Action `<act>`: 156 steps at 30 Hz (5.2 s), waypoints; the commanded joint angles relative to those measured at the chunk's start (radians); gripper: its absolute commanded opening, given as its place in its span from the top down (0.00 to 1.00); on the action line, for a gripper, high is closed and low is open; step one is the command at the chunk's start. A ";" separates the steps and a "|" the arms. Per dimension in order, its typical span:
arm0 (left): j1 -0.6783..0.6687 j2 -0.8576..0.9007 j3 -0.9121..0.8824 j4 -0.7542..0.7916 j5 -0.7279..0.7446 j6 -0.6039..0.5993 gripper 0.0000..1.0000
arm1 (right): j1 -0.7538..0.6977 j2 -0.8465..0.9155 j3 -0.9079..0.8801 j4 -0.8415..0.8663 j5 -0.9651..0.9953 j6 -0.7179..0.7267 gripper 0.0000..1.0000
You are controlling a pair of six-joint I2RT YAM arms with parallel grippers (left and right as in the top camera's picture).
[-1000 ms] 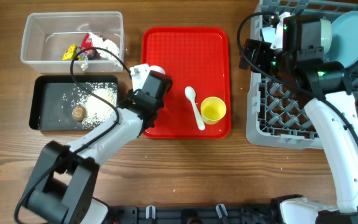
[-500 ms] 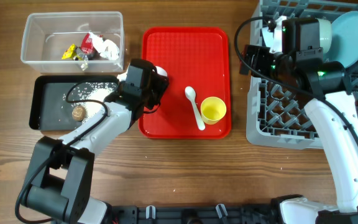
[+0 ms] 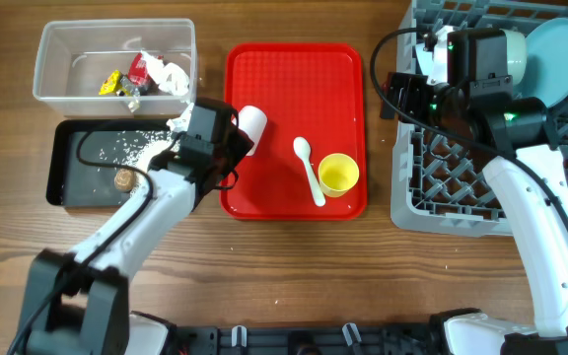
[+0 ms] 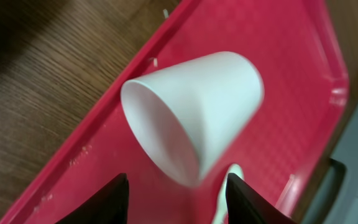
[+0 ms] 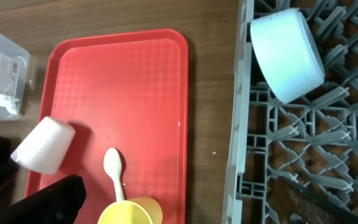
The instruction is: Sort waste into correct bins and load items into the dishwasher rack
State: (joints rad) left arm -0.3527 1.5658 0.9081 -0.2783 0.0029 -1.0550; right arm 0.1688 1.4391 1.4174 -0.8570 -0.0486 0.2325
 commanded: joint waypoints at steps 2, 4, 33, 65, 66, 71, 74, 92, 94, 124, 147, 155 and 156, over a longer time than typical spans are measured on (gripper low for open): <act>0.003 0.120 -0.007 0.153 -0.027 0.024 0.52 | 0.002 0.006 0.014 0.002 -0.024 -0.015 0.00; 0.004 0.131 -0.007 0.211 -0.028 0.024 0.59 | 0.002 0.006 0.014 -0.005 -0.024 -0.015 0.00; -0.047 0.219 -0.006 0.370 -0.129 0.209 0.20 | 0.002 0.042 0.014 0.006 -0.084 0.003 0.00; 0.541 -0.103 -0.006 0.352 1.452 0.214 0.96 | -0.241 0.044 0.010 -0.024 -0.963 -0.290 0.00; 0.533 -0.080 -0.006 0.391 1.487 0.214 0.96 | -0.280 0.044 -0.008 -0.023 -1.047 -0.335 0.00; 0.422 0.011 -0.006 0.587 1.512 0.211 0.96 | -0.295 0.124 -0.169 0.116 -1.258 -0.413 0.01; 0.373 0.043 -0.006 0.671 1.514 0.214 0.96 | -0.233 0.176 -0.235 0.250 -1.276 -0.390 0.03; 0.315 0.067 -0.006 0.900 1.574 0.127 0.96 | 0.038 0.343 -0.238 0.842 -1.353 -0.020 0.02; 0.315 0.067 -0.006 0.908 1.574 0.132 0.96 | 0.038 0.343 -0.238 0.859 -1.367 -0.016 0.03; 0.315 0.067 -0.006 0.956 1.529 0.127 0.76 | 0.183 0.344 -0.238 1.059 -1.268 0.137 0.56; 0.567 0.067 -0.006 0.955 1.359 0.135 0.00 | -0.204 0.343 -0.238 1.084 -1.079 0.185 0.66; 0.567 0.067 -0.006 0.818 1.165 0.135 0.00 | -0.274 0.311 -0.163 0.756 -0.633 -0.087 0.66; 0.567 0.067 -0.006 0.811 1.147 0.136 0.00 | -0.274 0.278 -0.151 0.702 -0.584 -0.125 0.67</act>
State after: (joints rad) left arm 0.2100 1.6310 0.8955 0.5415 1.2263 -0.9329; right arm -0.1059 1.7702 1.2118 -0.0917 -0.7986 0.2462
